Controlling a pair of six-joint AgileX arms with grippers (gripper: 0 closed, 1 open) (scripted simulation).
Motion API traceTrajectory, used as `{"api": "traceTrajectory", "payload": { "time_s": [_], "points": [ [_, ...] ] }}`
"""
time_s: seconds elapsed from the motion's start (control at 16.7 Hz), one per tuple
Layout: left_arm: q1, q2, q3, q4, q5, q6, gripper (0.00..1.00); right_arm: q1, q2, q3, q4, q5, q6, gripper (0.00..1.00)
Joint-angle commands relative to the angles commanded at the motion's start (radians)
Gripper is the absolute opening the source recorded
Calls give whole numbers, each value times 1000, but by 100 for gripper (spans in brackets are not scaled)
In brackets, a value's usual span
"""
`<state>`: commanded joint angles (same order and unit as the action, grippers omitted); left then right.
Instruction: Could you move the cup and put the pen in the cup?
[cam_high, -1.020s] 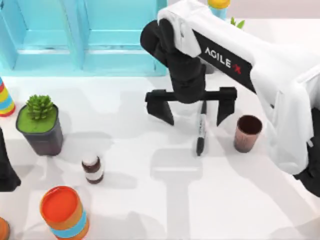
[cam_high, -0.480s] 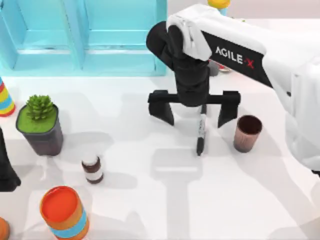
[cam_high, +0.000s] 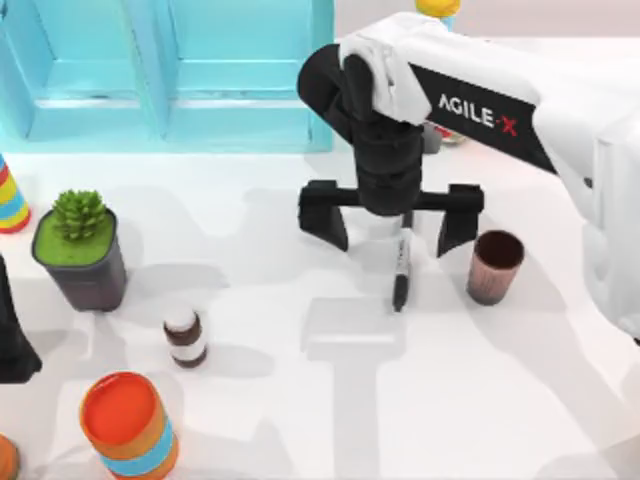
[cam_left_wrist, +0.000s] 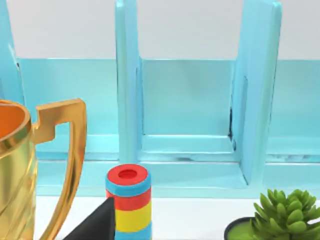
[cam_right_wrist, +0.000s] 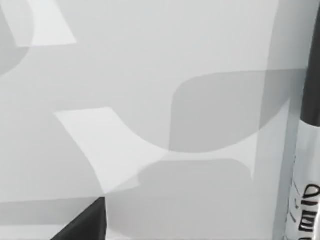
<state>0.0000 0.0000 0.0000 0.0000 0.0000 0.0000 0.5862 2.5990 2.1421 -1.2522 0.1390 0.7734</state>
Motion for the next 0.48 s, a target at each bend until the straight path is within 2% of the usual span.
{"api": "traceTrajectory", "payload": {
  "time_s": [0.12,0.48],
  "points": [
    [0,0,0,0,0,0,100,0,0,0,0,0,0,100],
    [0,0,0,0,0,0,100,0,0,0,0,0,0,55]
  ]
}}
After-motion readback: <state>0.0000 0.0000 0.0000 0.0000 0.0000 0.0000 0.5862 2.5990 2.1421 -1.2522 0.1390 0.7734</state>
